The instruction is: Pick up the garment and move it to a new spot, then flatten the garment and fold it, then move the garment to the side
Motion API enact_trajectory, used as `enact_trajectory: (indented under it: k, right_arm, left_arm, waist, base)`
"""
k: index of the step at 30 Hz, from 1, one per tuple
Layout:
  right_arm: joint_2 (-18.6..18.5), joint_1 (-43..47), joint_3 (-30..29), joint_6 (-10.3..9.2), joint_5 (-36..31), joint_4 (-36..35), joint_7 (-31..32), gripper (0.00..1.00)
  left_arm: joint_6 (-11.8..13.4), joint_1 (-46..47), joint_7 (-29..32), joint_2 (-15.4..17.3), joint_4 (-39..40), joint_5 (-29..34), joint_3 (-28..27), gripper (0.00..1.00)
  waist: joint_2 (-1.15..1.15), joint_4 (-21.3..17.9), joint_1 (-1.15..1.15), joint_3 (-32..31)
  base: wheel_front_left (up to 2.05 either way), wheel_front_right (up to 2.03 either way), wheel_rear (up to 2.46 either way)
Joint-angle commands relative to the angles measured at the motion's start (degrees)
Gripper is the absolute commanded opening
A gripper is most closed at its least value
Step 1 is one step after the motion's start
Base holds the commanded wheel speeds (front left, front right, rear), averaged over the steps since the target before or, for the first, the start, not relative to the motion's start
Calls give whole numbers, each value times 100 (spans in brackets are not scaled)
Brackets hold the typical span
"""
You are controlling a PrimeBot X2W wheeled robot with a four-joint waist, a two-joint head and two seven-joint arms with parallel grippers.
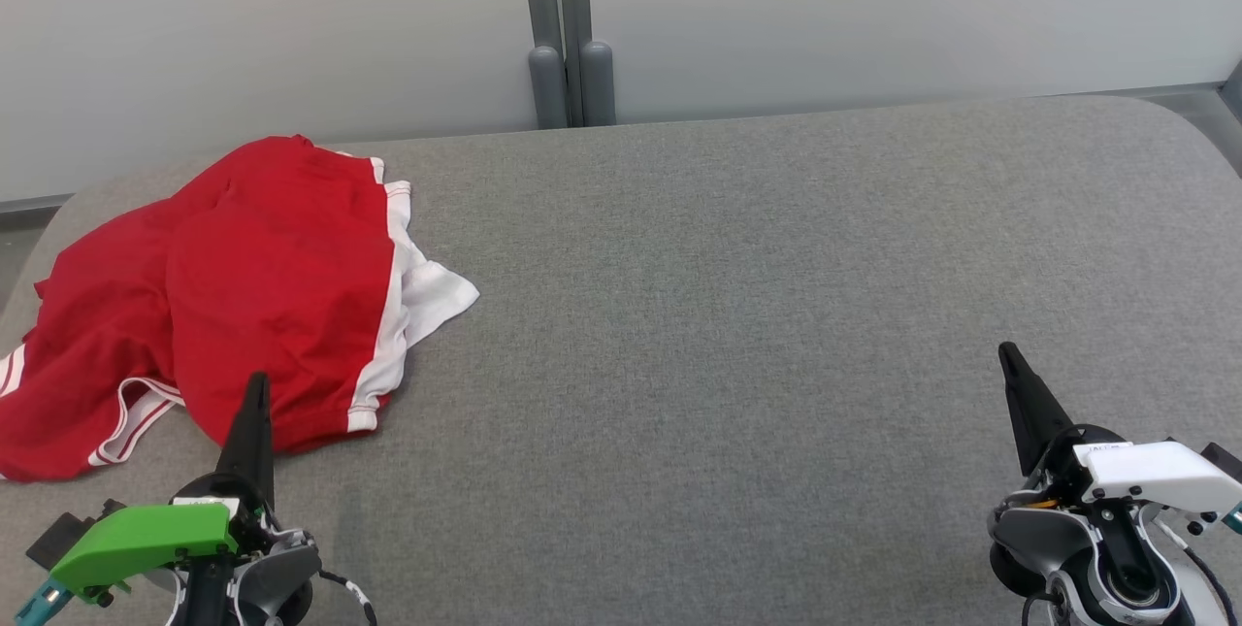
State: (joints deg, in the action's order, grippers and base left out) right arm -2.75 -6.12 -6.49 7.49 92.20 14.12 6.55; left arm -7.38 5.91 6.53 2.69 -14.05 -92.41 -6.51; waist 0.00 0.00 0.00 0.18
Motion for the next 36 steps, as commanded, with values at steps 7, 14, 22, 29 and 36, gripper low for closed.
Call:
enact_trajectory:
  k: [7,14,22,29,36]
  right_arm:
    - [-26,-31,-5,0,42,-18,13,0]
    - [-26,-31,-5,0,42,-18,13,0]
    - [-26,-31,-5,0,42,-18,13,0]
    - [-26,-31,-5,0,42,-18,13,0]
    - [-26,-31,-5,0,42,-18,12,0]
  left_arm:
    - [-31,76,16,38,7,-1,-12,0]
    - [-31,76,16,38,7,-1,-12,0]
    - [-31,76,16,39,7,-1,-12,0]
    - [-31,76,16,39,7,-1,-12,0]
    - [-31,76,16,39,7,-1,-12,0]
  waist:
    - [0,0,0,0]
    - [0,0,0,0]
    - [0,0,0,0]
    - [0,0,0,0]
    - [0,0,0,0]
  base:
    - [0,0,0]
    - [0,0,0]
    - [0,0,0]
    - [0,0,0]
    - [0,0,0]
